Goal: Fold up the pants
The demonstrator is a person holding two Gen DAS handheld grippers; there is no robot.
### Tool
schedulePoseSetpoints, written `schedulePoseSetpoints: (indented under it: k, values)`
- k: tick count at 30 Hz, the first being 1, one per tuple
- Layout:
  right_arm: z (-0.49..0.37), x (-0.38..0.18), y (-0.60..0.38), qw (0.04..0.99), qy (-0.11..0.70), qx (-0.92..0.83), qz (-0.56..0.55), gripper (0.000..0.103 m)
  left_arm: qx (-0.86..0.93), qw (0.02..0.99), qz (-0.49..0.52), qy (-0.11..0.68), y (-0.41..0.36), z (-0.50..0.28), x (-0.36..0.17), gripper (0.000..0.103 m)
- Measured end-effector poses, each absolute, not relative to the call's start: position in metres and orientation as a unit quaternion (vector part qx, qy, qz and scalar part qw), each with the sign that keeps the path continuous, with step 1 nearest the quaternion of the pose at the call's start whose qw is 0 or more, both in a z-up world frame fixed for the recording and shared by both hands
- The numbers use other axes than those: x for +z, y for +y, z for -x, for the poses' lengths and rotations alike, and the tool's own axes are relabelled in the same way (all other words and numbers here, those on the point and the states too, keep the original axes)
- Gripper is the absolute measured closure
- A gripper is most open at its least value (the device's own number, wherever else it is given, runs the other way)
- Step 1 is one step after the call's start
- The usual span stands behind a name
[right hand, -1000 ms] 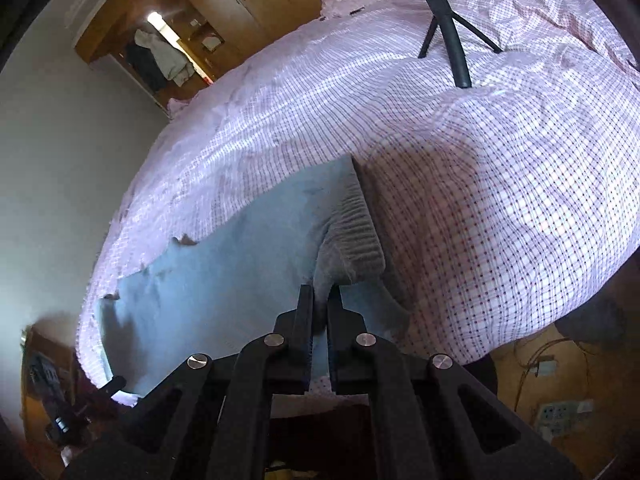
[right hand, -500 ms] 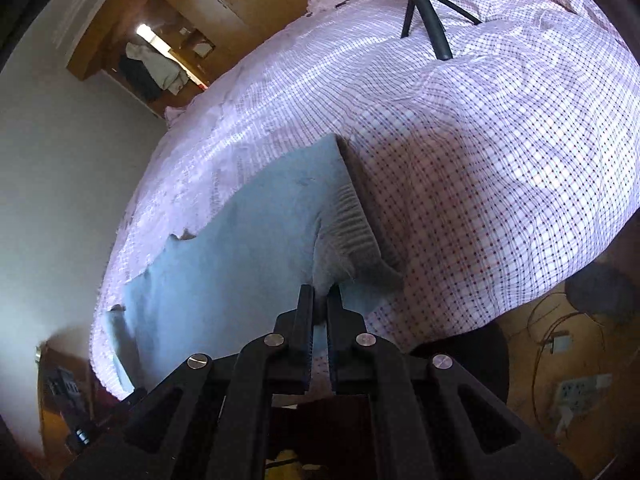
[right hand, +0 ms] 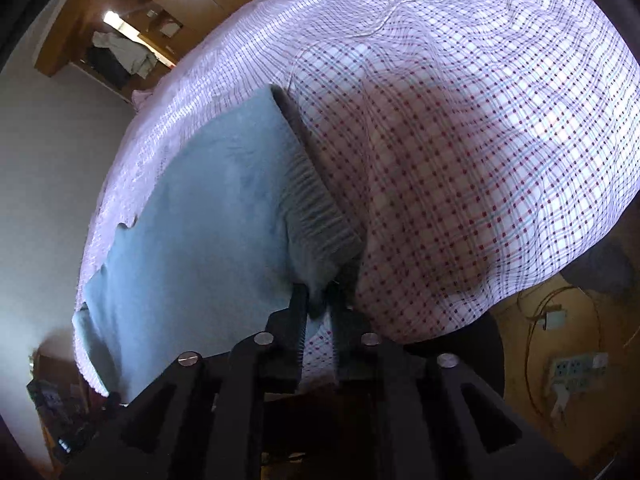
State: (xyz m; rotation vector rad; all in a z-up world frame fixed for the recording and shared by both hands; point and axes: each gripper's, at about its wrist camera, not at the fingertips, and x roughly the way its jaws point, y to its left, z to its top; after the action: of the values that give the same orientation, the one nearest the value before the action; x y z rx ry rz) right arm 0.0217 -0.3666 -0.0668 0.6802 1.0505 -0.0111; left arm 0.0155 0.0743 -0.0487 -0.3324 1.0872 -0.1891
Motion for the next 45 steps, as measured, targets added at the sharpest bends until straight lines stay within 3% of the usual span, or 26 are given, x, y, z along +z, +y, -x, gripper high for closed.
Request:
schedulePoseSetpoints:
  k: [6,14,19,27,29,31,32,45]
  values:
    - [-0.011,-0.043,-0.366,0.819,0.495,-0.001,-0.288,0.094,-0.041,0.865,0.156,0.476,0.111,-0.005,-0.026,0.087]
    - [-0.007,0.000,-0.314,0.857,0.486,0.014,-0.171,0.081,0.000,0.878,0.199,0.436,0.161,-0.027,-0.030,0.066]
    - [-0.018,-0.002,-0.259,0.863,0.492,0.052,-0.102,0.079,-0.023,0.884,0.193,0.424,0.164,-0.055,-0.037,0.061]
    - [-0.037,-0.033,-0.233,0.852,0.513,0.052,-0.093,0.079,-0.032,0.883,0.226,0.410,0.177,-0.087,-0.059,0.059]
    - [-0.038,-0.043,-0.234,0.844,0.524,0.049,-0.102,0.079,-0.031,0.885,0.230,0.404,0.180,-0.092,-0.064,0.061]
    - [-0.037,-0.050,-0.235,0.840,0.530,0.049,-0.105,0.079,-0.034,0.887,0.233,0.398,0.181,-0.092,-0.063,0.092]
    - [-0.037,-0.051,-0.234,0.840,0.530,0.050,-0.104,0.079,-0.035,0.888,0.232,0.396,0.180,-0.094,-0.060,0.095]
    - [-0.038,-0.058,-0.232,0.844,0.523,0.054,-0.103,0.078,-0.176,0.897,0.176,0.365,0.095,-0.090,0.002,0.097]
